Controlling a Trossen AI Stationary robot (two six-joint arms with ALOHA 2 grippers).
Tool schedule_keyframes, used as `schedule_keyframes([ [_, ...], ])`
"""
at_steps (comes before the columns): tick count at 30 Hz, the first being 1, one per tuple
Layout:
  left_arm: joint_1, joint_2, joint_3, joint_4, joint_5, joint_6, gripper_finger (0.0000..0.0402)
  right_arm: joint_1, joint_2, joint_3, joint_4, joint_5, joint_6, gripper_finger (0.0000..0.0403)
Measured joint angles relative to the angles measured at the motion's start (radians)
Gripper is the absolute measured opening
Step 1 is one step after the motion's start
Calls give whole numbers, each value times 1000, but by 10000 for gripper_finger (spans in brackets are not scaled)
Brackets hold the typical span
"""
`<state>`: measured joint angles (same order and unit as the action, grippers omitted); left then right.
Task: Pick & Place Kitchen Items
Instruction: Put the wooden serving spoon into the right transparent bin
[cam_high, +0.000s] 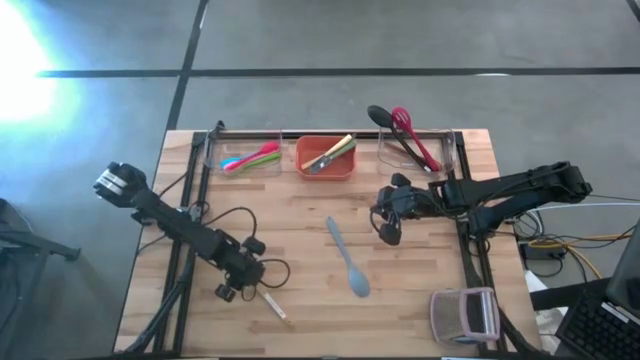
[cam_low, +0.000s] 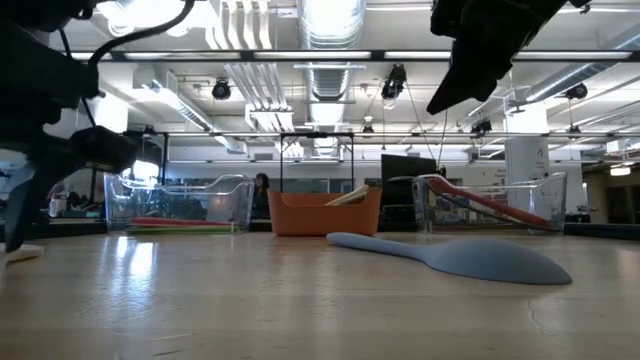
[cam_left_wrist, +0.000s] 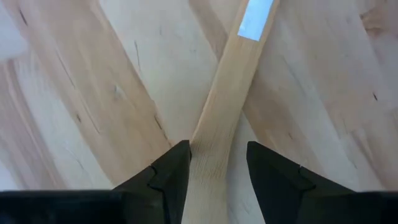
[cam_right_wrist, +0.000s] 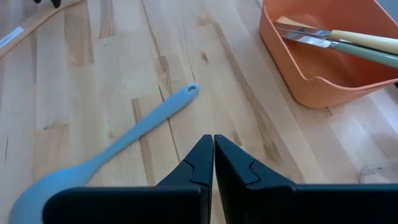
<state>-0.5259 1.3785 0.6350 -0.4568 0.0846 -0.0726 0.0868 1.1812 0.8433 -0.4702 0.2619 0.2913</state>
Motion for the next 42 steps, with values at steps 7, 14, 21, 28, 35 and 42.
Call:
schedule_keyframes([
  [7,0,-2,139,-137,-79,95,163,-13,0,0,6,0,-2,8],
  [14,-2,10,130,-103,-104,188,163,-13,0,0,6,-1,-3,8],
  [21,-3,82,110,-58,-101,196,163,-13,0,0,5,-2,-3,8],
  [28,-18,150,134,-45,-64,158,162,-13,0,0,4,-2,-3,8],
  [35,-17,103,194,-93,-57,57,161,-13,0,0,5,-2,-3,8],
  [42,-24,81,194,-92,-42,45,161,-14,0,0,5,-2,-3,8],
])
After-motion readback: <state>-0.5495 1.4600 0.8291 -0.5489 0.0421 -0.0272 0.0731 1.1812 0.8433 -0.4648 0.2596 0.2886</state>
